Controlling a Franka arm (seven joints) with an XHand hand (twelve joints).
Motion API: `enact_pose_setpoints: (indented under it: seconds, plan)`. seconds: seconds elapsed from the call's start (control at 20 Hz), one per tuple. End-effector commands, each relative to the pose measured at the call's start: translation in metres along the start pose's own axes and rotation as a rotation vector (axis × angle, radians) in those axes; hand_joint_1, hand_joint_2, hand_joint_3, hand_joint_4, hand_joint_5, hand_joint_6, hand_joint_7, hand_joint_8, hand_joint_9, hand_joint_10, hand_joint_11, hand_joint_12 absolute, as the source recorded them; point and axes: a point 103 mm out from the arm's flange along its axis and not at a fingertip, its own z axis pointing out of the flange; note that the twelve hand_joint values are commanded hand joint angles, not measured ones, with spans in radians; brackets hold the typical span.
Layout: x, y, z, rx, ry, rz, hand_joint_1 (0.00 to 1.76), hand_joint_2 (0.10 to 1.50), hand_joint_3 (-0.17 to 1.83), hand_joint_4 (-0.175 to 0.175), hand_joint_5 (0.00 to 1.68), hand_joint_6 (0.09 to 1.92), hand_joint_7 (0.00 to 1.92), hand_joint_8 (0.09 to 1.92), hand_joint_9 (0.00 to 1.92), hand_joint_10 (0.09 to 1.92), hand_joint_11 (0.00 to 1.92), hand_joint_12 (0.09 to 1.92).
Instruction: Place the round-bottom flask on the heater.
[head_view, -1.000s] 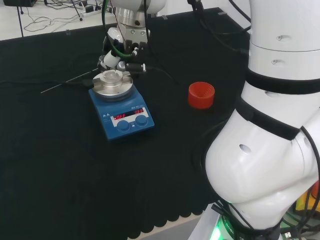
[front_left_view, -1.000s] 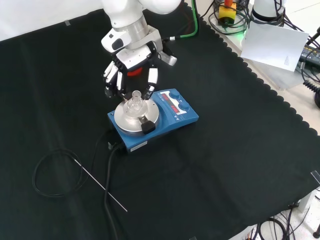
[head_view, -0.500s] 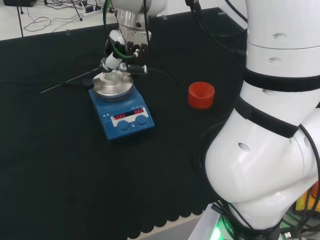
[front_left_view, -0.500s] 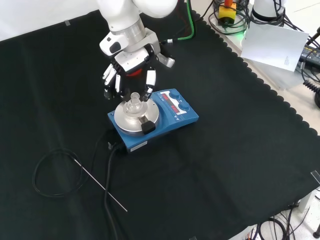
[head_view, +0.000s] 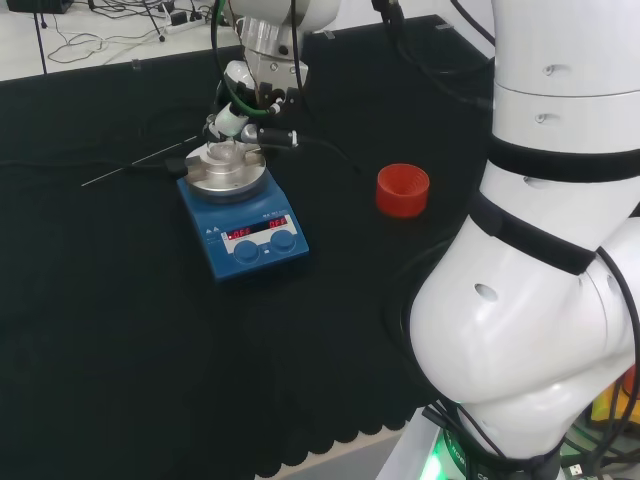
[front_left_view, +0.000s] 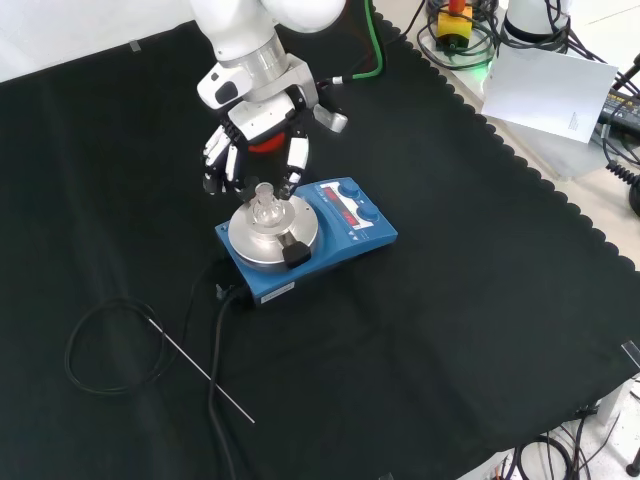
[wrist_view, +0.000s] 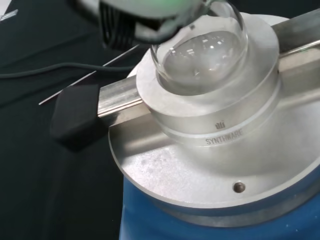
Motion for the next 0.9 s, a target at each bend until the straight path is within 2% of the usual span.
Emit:
enact_pose_setpoints:
  seconds: [0.05, 0.45, 0.9]
  plan:
    - [-0.002, -0.007, -0.006, 0.007, -0.001, 0.008, 0.96, 0.63, 0.64, -0.073, 0.62, 0.81, 0.27, 0.73, 0.54, 0.68, 0.32, 1.36]
    - [-0.002, -0.03, -0.025, -0.024, -0.008, 0.001, 0.95, 0.59, 0.66, -0.067, 0.51, 0.74, 0.24, 0.73, 0.51, 0.68, 0.29, 1.37]
    - [-0.009, -0.078, -0.066, -0.095, -0.006, 0.011, 0.94, 0.58, 0.66, -0.064, 0.5, 0.69, 0.23, 0.73, 0.5, 0.7, 0.28, 1.38]
